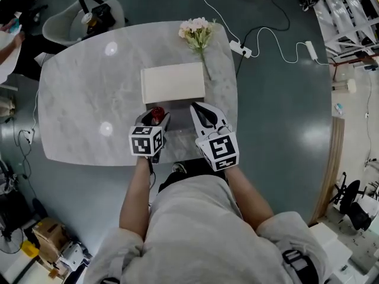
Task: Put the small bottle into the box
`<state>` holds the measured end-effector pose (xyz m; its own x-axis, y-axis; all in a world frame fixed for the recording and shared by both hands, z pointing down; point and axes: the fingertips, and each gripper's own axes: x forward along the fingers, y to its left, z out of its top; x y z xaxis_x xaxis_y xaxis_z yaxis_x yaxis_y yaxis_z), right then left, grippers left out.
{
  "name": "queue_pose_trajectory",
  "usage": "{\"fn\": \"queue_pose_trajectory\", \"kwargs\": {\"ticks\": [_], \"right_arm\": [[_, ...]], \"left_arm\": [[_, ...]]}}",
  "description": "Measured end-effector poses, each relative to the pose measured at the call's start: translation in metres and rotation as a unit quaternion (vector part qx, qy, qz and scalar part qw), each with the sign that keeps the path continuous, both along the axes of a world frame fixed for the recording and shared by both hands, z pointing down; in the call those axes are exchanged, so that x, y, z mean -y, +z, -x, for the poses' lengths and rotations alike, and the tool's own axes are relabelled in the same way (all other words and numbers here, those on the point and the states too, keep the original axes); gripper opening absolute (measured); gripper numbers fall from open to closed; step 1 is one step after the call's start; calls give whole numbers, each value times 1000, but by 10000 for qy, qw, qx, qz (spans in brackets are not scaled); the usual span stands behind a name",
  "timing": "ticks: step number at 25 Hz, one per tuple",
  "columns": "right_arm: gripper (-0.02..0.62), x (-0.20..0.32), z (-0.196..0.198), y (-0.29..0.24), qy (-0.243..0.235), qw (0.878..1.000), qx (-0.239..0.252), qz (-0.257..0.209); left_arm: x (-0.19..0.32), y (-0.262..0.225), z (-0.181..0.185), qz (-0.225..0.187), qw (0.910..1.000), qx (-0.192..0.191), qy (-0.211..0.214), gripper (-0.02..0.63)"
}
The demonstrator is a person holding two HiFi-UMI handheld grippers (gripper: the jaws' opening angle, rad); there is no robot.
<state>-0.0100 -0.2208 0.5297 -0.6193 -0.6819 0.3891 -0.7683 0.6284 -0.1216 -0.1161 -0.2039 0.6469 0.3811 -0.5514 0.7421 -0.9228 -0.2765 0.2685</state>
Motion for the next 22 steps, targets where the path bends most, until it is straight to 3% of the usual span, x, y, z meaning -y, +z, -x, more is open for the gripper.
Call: {"fn": "queue_pose_trajectory", "kwargs": {"ticks": [8, 22], "right_arm": [[25, 12, -8, -2, 30, 10000, 59, -25], [25, 19, -13, 21, -83, 9996, -39, 283]], "left_arm": [[0, 30, -3, 559, 9983, 172, 24, 239], [9, 54, -12, 911, 9955, 190, -152, 239]]}}
